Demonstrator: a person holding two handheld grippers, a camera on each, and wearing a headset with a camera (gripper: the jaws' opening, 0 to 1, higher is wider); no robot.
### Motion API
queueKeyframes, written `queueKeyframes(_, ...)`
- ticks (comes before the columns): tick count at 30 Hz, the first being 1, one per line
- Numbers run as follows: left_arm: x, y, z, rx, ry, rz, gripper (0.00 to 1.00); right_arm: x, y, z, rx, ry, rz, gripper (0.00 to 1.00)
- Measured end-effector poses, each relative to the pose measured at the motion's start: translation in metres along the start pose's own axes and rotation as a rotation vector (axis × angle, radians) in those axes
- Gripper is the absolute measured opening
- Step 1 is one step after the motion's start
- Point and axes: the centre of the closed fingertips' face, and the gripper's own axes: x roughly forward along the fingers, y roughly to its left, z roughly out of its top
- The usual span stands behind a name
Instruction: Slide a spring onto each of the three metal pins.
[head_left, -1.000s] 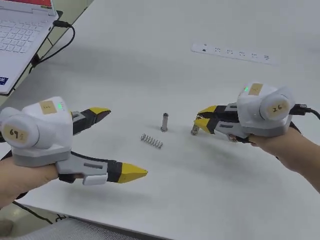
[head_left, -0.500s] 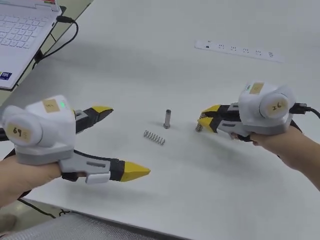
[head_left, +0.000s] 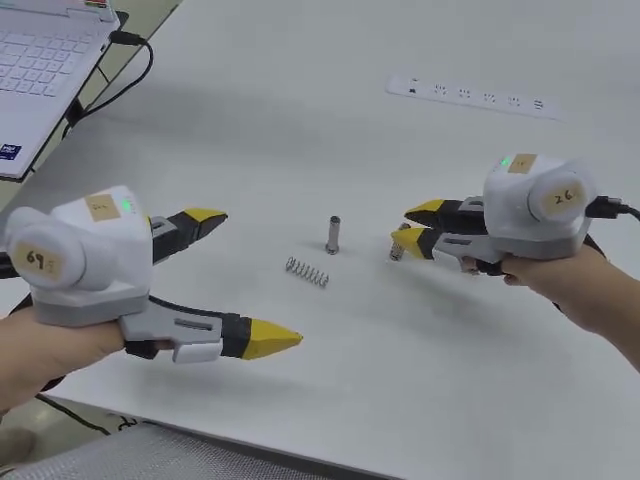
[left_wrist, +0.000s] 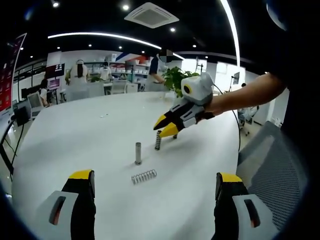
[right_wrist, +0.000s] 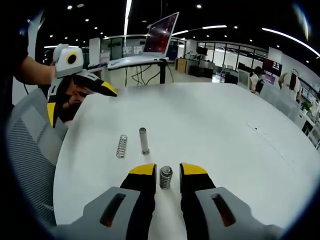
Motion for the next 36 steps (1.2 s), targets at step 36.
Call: queueKeyframes(36, 0.001, 0.004, 0.006, 0.006, -0.006, -0.001, 0.98, -0.031, 0.026, 0.035, 0.104, -0.206, 0.028, 0.24)
